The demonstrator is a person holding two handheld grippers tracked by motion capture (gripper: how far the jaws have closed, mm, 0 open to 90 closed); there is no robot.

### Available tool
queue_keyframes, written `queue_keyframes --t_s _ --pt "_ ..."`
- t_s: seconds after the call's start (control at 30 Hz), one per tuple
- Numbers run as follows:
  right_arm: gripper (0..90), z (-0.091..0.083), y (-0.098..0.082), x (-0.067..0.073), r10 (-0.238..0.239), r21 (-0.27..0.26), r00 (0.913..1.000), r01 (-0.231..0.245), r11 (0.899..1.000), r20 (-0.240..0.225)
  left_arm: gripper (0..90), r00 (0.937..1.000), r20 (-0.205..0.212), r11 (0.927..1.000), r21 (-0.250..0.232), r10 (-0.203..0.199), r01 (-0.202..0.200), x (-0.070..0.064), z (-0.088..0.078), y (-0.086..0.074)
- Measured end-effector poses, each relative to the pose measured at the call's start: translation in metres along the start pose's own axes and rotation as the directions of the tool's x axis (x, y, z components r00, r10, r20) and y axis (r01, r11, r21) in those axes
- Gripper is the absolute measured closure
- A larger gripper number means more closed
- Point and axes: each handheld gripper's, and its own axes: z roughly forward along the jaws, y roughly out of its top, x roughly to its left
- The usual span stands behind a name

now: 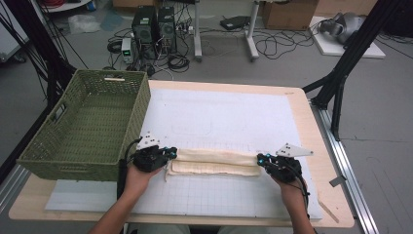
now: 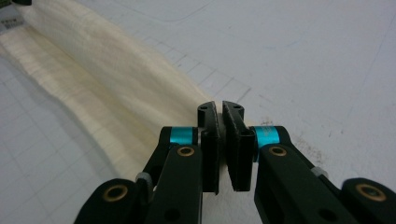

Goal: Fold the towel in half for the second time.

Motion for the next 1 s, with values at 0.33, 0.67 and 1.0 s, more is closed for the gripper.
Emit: queue_keyframes --t_s 0.33,0.67,1.0 --pt "84.6 -0.006 -0.007 0.009 -0.022 0.002 0.9992 0.022 1.000 -0.034 83.8 1.0000 -0.006 0.9987 0.051 0.000 0.000 -0.006 -0.004 -0.013" --pt "84.2 -0.001 -0.010 0.013 -0.041 0.041 0.9982 0.043 0.998 -0.044 52.3 0.9996 0.025 0.9884 -0.151 -0.014 0.017 -0.013 -0.023 0.011" --pt "84.2 -0.001 -0.011 0.016 -0.061 0.069 0.9972 0.064 0.996 -0.045 54.7 0.9988 0.046 0.9809 -0.194 0.018 -0.008 -0.019 -0.018 0.022"
